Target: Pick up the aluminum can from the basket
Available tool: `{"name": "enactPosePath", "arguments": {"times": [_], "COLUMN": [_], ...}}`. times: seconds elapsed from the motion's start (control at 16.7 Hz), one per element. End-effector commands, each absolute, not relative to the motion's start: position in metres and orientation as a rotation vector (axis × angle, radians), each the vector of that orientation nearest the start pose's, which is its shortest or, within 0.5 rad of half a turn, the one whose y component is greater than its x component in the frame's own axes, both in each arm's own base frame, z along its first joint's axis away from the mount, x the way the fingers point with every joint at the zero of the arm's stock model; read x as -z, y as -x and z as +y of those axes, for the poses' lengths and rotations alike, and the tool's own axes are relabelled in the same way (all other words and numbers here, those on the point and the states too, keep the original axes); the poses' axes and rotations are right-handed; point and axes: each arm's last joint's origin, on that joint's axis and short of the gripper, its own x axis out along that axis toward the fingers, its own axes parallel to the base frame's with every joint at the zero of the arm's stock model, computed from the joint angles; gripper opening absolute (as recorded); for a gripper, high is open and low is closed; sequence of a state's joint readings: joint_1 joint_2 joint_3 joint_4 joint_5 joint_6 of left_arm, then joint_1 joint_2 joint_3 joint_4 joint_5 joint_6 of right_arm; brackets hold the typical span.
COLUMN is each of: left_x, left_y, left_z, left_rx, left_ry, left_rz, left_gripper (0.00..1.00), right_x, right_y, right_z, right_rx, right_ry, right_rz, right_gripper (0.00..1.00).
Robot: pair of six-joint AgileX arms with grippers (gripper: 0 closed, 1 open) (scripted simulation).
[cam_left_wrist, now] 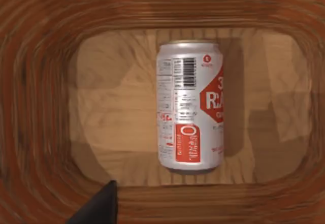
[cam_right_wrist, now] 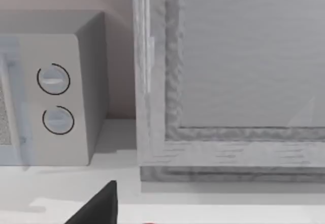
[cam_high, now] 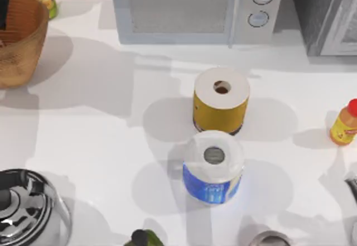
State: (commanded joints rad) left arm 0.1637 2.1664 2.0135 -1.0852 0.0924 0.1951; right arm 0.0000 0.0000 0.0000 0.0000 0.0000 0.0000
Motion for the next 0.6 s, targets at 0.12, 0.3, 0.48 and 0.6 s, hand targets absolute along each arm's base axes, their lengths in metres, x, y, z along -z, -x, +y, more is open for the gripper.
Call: {"name": "enactPosePath", "arguments": {"times": [0.12,0.3,0.48,0.6], "left_x": [-0.223,-0.197,-0.191,-0.191], "left_y": [-0.47,-0.485,-0.488,-0.488], "left_z": [0.085,0.093,0.095,0.095], "left_rx": [0.049,0.051,0.052,0.052], "left_ry": [0.01,0.025,0.029,0.029], "left_rz": [1.292,1.352,1.367,1.367], "left_gripper": [1.0,1.0,1.0,1.0], "right_x": [-0.16,-0.16,-0.16,-0.16], "right_y": [-0.106,-0.106,-0.106,-0.106], "right_z": [-0.001,-0.001,-0.001,-0.001], "right_rx": [0.0,0.0,0.0,0.0], "right_ry": [0.0,0.0,0.0,0.0], "right_rz": [0.0,0.0,0.0,0.0], "right_gripper": [1.0,1.0,1.0,1.0]}}
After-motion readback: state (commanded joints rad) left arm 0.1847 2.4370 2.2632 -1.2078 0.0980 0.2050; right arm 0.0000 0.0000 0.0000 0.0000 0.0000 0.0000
